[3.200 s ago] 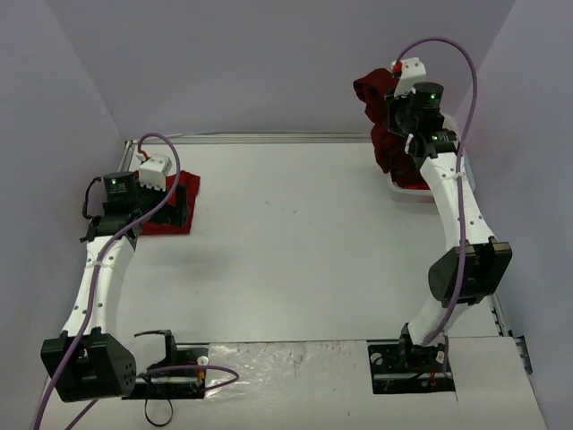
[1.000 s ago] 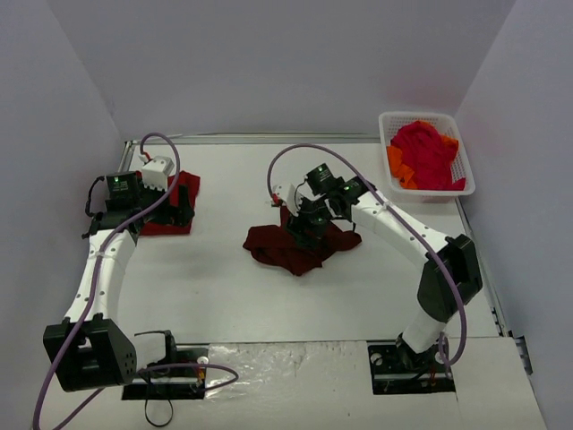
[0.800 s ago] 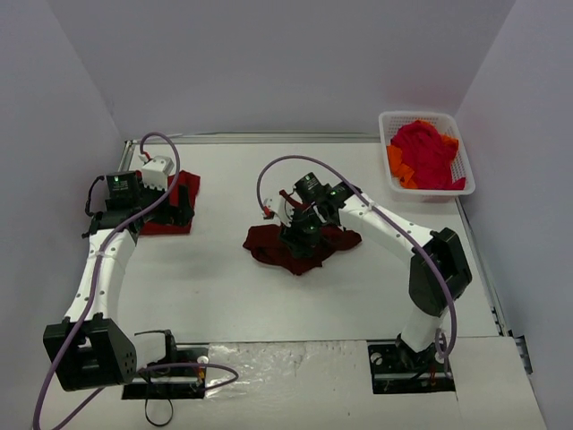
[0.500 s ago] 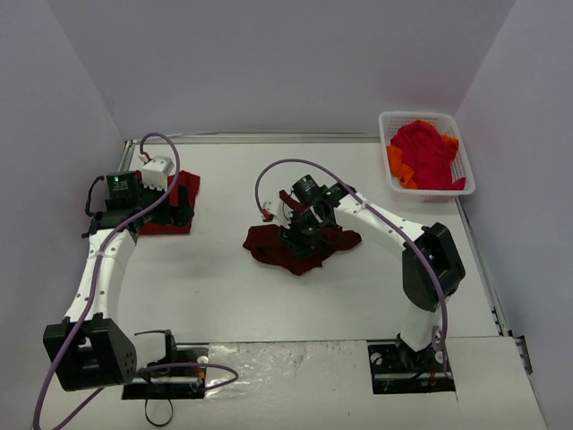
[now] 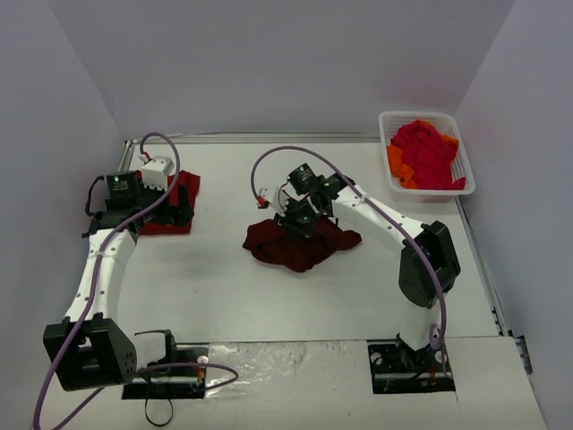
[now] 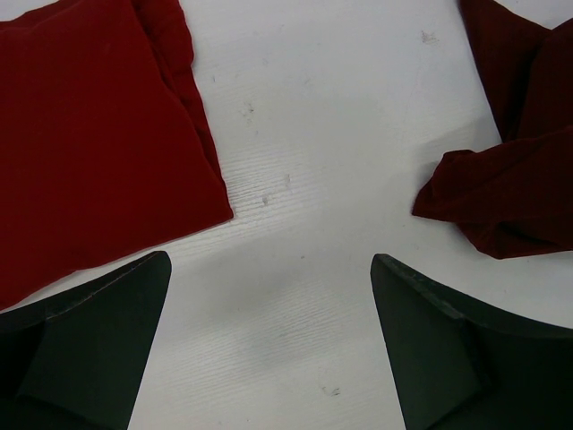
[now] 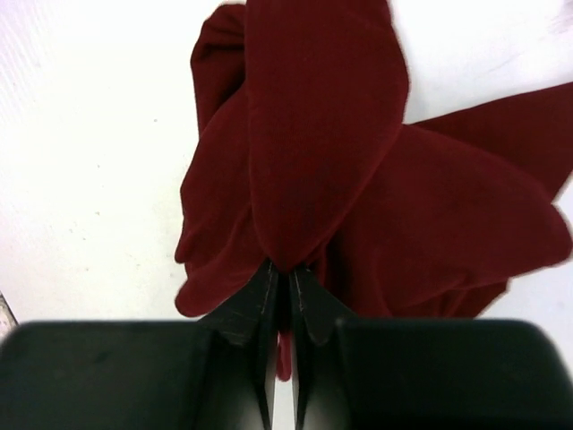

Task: Fold and stack the t-shirts
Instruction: Flatten out the tshirt

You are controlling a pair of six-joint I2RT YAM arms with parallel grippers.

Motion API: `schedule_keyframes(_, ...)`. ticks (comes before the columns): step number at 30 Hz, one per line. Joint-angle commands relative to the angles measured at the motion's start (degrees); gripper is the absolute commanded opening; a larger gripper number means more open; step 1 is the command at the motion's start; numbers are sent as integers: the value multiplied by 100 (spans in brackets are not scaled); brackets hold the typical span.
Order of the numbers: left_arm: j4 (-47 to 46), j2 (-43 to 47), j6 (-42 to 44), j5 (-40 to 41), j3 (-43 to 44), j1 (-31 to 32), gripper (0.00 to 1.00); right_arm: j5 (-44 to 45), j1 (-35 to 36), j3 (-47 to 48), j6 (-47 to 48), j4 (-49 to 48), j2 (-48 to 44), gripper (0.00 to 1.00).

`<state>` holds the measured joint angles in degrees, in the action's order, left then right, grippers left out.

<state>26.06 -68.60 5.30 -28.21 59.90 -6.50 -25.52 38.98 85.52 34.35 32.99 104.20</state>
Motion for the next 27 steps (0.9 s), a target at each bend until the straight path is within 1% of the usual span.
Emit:
schedule_keyframes(1,-40,92,24,-36,233,-62,94,187,-22,553,-51,435,-523,0)
schedule_keyframes(5,-23,110,24,-36,250,-62,94,231,-22,931,-69,603,-831,0)
schedule_keyframes(9,-5,110,50,8,259,-62,94,599,-40,1397,-69,612,-928,0)
schedule_keyframes(12,30,136,68,52,250,-62,94,758,-276,1915,-112,507,-902,0)
schedule_keyframes(13,30,162,76,78,250,-62,94,898,-390,2134,-156,411,-884,0)
schedule_keyframes(16,48,224,94,96,242,-62,94,1267,-987,2355,-349,-37,-832,0)
schedule_keyframes(17,57,241,103,113,242,-62,94,1382,-1320,2443,-402,-247,-814,0)
schedule_keyframes(20,74,294,103,122,242,-70,94,1839,-1805,2496,-552,-460,-691,0)
schedule_keyframes(21,74,303,111,122,233,-70,94,1883,-2111,2488,-578,-521,-673,0)
schedule_keyframes(24,66,294,103,87,233,-79,94,2234,-2508,2277,-728,-679,-673,0)
schedule_keyframes(27,57,233,85,17,250,-70,94,2454,-2667,1883,-719,-794,-778,0)
